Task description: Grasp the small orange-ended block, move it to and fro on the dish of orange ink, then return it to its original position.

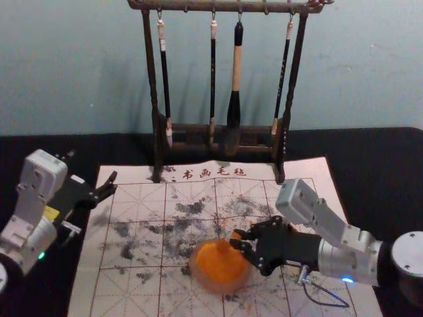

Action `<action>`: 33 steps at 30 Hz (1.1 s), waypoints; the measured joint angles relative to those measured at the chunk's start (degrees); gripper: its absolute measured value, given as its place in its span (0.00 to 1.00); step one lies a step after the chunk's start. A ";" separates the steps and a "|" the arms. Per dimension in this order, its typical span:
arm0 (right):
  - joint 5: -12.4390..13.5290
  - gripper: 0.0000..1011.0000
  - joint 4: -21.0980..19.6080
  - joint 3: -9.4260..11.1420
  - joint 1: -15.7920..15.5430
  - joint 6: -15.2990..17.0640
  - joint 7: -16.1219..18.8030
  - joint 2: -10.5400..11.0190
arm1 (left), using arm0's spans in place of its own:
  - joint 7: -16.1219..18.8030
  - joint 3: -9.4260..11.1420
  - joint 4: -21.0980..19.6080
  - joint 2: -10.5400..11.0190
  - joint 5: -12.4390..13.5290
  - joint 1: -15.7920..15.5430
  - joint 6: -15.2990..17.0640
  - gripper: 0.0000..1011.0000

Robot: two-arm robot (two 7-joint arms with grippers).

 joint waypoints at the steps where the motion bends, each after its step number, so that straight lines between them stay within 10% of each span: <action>1: 0.00 0.08 -0.78 0.29 -0.31 0.23 0.00 0.55 | 0.00 0.00 0.00 0.00 0.00 0.00 0.00 0.99; 33: -0.67 0.08 -9.04 -1.23 -2.06 4.15 4.16 6.38 | 0.00 0.00 0.00 0.00 0.00 0.00 0.00 0.99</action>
